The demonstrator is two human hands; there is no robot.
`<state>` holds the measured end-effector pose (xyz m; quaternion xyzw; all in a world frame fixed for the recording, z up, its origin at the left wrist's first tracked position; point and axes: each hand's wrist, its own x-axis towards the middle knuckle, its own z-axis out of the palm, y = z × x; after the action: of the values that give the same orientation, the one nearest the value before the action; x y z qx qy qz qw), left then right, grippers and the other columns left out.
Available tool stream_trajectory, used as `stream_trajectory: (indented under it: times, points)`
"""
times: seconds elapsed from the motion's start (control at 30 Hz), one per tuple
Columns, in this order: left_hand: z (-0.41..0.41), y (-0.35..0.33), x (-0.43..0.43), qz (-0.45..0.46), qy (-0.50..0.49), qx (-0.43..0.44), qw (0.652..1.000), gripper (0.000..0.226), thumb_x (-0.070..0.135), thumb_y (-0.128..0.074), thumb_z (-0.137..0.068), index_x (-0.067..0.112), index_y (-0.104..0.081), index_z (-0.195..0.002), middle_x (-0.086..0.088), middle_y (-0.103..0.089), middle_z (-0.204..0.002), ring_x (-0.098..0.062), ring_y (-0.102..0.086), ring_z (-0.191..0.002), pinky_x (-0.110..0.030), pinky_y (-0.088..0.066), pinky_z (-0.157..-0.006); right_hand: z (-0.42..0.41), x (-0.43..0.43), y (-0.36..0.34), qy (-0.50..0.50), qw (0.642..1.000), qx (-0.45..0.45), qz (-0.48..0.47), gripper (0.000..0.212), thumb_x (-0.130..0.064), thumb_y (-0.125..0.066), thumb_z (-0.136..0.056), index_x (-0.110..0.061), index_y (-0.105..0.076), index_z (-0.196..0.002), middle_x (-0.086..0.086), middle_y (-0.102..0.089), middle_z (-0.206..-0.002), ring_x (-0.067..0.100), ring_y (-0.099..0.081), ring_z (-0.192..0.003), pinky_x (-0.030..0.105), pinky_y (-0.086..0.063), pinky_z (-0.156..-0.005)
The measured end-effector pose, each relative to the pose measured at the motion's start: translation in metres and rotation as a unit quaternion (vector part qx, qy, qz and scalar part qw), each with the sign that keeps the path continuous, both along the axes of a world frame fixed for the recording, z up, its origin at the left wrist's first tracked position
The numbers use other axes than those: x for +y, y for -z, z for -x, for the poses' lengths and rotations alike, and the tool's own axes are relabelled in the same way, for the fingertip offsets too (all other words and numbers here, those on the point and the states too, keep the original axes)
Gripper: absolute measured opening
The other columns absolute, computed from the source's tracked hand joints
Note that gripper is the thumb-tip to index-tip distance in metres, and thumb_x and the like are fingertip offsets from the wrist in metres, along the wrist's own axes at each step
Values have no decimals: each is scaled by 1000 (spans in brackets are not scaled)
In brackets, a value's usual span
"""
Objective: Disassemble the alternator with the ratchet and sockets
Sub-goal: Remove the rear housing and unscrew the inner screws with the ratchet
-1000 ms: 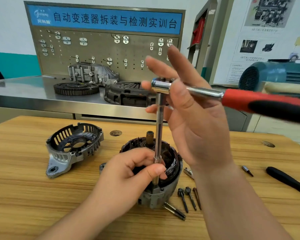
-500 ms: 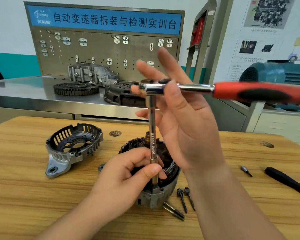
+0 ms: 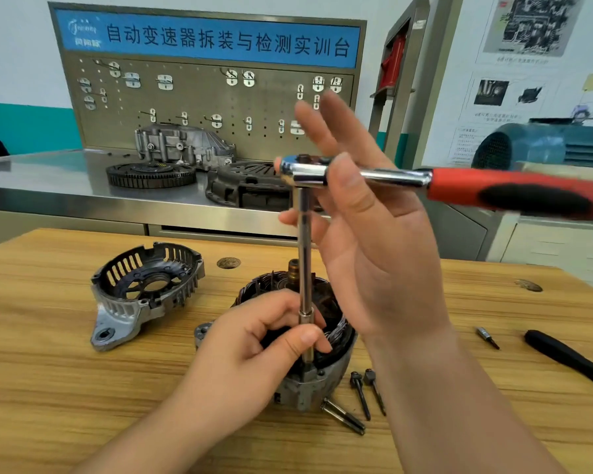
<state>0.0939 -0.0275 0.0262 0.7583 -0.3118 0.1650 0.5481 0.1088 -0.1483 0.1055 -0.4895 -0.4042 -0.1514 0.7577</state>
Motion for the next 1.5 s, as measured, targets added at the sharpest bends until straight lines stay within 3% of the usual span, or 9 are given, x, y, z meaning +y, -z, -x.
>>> stream_trajectory:
  times: [0.33,0.57,0.7,0.87,1.03,1.13,1.27,1.4,1.5]
  points:
    - [1,-1,-1,-9,6,-10,1000,27,41,-49,-86,26,-67,-98,12,-74,-85,-7,-68,-88,-26,-50,-82,-5,-3,5,-86,990,110,2,58,-50,-23,-95,-12,-49,-130,2,-74,-97,20,-70,-87,29,-53,-81]
    - [-1,2,-2,1,-30,-7,1000,10,24,-58,-86,23,-68,-87,14,-73,-79,0,-68,-82,-6,-45,-74,-5,2,3,68,992,-88,55,34,-24,-50,-93,-26,-55,-126,-7,-59,-131,23,-52,-126,49,-44,-101]
    - [1,-2,0,-5,-6,-4,1000,24,38,-52,-87,20,-68,-88,10,-73,-82,-7,-68,-83,-13,-48,-74,-2,3,1,6,1000,-6,16,28,-27,-45,-96,-29,-54,-123,-1,-58,-130,19,-65,-101,31,-50,-79]
    - [2,-2,-1,-24,-6,-25,999,26,41,-50,-85,24,-69,-89,14,-73,-83,-8,-68,-86,-21,-49,-78,-2,1,2,-77,994,84,-3,57,-48,-25,-95,-12,-49,-131,4,-71,-106,21,-69,-81,31,-52,-75]
    - [1,-1,-2,0,-37,-15,999,22,41,-58,-80,23,-70,-81,16,-72,-75,-1,-68,-78,-9,-46,-71,-1,1,3,44,999,-22,21,27,-29,-45,-97,-30,-56,-122,-2,-62,-121,24,-60,-106,28,-51,-72]
    - [0,-2,-2,-11,-44,-9,999,15,38,-62,-81,25,-69,-79,16,-72,-74,1,-67,-77,-5,-44,-70,-2,0,3,97,993,-60,42,31,-22,-48,-96,-21,-54,-126,-2,-60,-121,8,-63,-101,23,-50,-74]
    - [2,-3,-2,-3,-3,-8,1000,28,41,-50,-86,22,-69,-91,10,-73,-82,-8,-68,-85,-16,-49,-77,-1,2,2,-5,1000,-4,3,35,-36,-41,-93,-29,-50,-127,-1,-62,-127,19,-69,-86,29,-51,-72]
    - [3,-3,-3,1,12,-4,1000,17,35,-54,-85,25,-67,-91,9,-73,-81,-7,-68,-84,-14,-48,-76,-2,1,4,-69,993,91,-6,54,-47,-26,-95,-16,-49,-132,3,-72,-104,20,-69,-75,29,-52,-69]
    - [2,-2,-3,-1,-9,1,1000,6,25,-60,-84,24,-66,-85,11,-72,-77,-2,-68,-81,-8,-45,-72,0,2,3,-34,998,51,-23,37,-37,-39,-94,-22,-57,-123,0,-68,-111,20,-66,-85,26,-53,-66]
